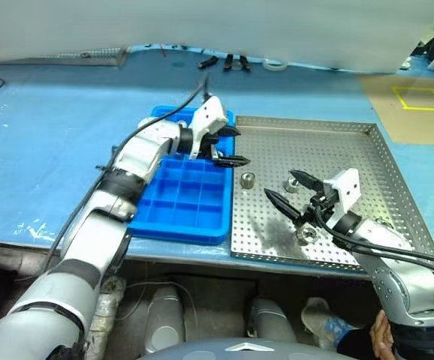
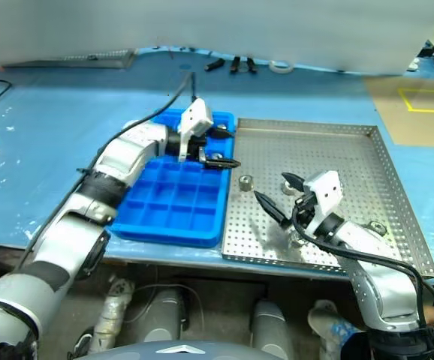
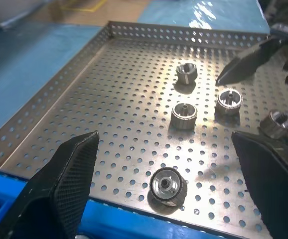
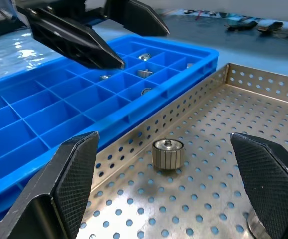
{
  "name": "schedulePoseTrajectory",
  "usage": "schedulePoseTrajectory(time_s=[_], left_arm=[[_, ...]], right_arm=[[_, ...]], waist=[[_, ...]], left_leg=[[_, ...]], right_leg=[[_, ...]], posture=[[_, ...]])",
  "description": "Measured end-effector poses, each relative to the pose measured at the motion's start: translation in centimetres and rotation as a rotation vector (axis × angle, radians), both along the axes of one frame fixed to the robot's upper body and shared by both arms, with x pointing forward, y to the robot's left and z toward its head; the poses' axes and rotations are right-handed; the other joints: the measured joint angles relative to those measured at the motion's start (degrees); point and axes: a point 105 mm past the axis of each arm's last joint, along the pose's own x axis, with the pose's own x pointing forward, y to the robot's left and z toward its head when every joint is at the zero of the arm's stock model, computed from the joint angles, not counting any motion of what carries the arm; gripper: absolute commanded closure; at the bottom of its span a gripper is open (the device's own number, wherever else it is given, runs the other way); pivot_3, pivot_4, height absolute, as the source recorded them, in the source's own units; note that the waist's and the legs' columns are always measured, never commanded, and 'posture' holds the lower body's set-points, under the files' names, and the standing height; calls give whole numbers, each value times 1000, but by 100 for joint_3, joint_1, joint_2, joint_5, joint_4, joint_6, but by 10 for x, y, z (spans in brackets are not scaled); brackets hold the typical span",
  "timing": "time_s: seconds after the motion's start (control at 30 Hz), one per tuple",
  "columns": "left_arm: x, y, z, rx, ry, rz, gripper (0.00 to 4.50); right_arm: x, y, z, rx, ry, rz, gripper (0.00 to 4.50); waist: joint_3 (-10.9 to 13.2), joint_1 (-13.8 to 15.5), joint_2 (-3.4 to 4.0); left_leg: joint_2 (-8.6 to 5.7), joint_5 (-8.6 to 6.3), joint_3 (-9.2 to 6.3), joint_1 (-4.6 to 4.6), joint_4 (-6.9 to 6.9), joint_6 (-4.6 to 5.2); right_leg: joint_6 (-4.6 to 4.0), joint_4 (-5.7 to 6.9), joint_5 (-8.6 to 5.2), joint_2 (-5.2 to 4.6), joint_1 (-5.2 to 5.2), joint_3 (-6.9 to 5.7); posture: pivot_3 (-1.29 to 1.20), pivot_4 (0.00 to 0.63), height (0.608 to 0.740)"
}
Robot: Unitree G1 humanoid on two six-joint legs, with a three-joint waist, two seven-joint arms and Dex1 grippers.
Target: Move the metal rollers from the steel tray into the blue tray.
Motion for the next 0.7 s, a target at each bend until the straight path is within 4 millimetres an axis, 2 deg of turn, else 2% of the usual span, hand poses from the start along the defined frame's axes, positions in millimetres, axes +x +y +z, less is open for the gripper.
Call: schedulePoseTrajectory(time_s=[0.17, 0.4, 0.7], left_arm=[[5, -18, -26, 222, -59, -76, 0], [2, -21, -57, 465, -130, -151, 0], [10, -32, -67, 566, -201, -77, 0]], right_arm=[[-10, 3, 1, 21, -8, -69, 42], [-21, 5, -4, 38, 12, -151, 42], [-31, 0, -8, 17, 24, -228, 42]], waist=[[1, -109, -2], [3, -249, -5], [5, -357, -8]], left_leg=[[1, -8, 0, 2, 1, 9], [-1, -11, 1, 9, 5, 15], [-2, -14, 2, 12, 5, 21]], right_leg=[[2, -3, -1, -1, 2, -1], [4, -3, -2, -7, 8, -1], [4, -10, -3, -9, 12, -1]], posture=[[-335, 150, 740], [-406, 150, 740], [-473, 150, 740]])
